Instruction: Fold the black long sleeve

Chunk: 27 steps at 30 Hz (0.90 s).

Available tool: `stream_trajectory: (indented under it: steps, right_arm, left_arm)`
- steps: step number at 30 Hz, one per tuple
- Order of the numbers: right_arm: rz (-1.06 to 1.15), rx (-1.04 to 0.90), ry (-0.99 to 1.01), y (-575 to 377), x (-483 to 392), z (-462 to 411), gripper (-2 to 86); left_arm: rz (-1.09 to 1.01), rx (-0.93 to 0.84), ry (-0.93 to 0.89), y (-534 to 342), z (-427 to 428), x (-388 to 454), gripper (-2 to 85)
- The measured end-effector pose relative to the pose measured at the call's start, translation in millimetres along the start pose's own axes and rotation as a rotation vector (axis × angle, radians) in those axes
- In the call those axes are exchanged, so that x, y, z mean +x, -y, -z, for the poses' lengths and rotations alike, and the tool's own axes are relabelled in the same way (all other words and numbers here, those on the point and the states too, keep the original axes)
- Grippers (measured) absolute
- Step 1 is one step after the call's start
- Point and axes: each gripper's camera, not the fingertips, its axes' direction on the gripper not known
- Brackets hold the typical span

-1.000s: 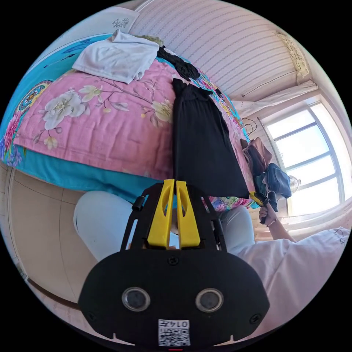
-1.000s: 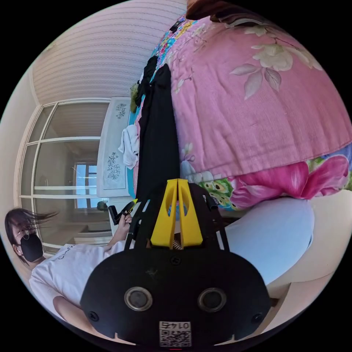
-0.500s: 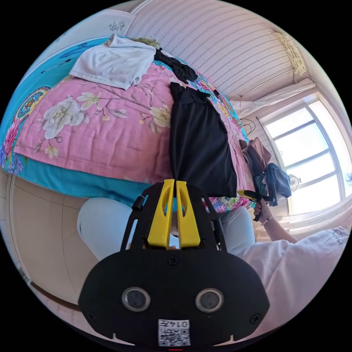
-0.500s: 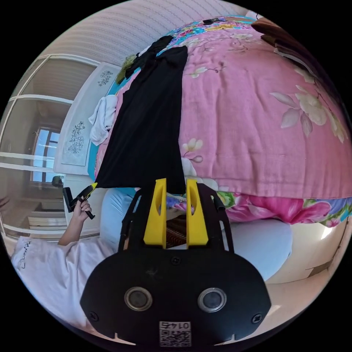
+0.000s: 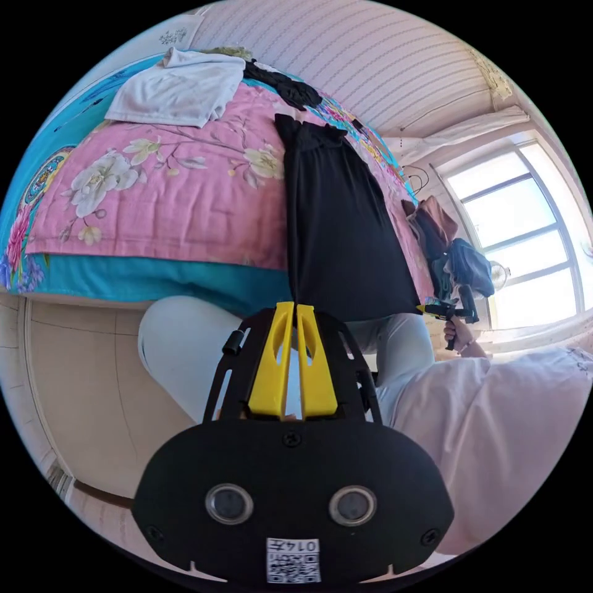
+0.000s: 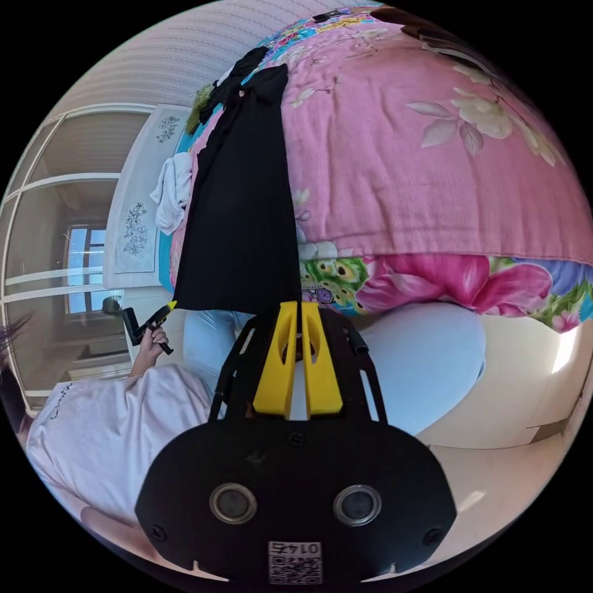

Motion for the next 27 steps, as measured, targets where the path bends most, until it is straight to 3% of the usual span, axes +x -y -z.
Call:
stream_trajectory:
  steps: [3,7,14,21,27]
  right_arm:
    - [0.008,-0.067,-0.046,-11,-11,-15,0.4]
    - [-0.029,-0.082,-0.023,-7,-30,-35,0.7]
    - [0.006,-0.172,-0.135,-12,-66,-57,1.3]
    - [-0.056,-0.051,-0.050,-55,-84,-47,1.2]
    - [0.024,0.082,-0.061,-90,-132,-36,0.2]
  left_arm:
    - [-0.012,-0.072,0.052,-27,-18,-3,-1.0]
    - [0.096,0.015,0.035,-33,-26,-15,-1.0]
    - [0.053,0.026,0.072,-48,-21,-16,-0.9]
    - [0.165,0.145,0.048,-99,-4,-39,-1.0]
    - [0.121,0.241,0.040,-119,2,-27,-1.0]
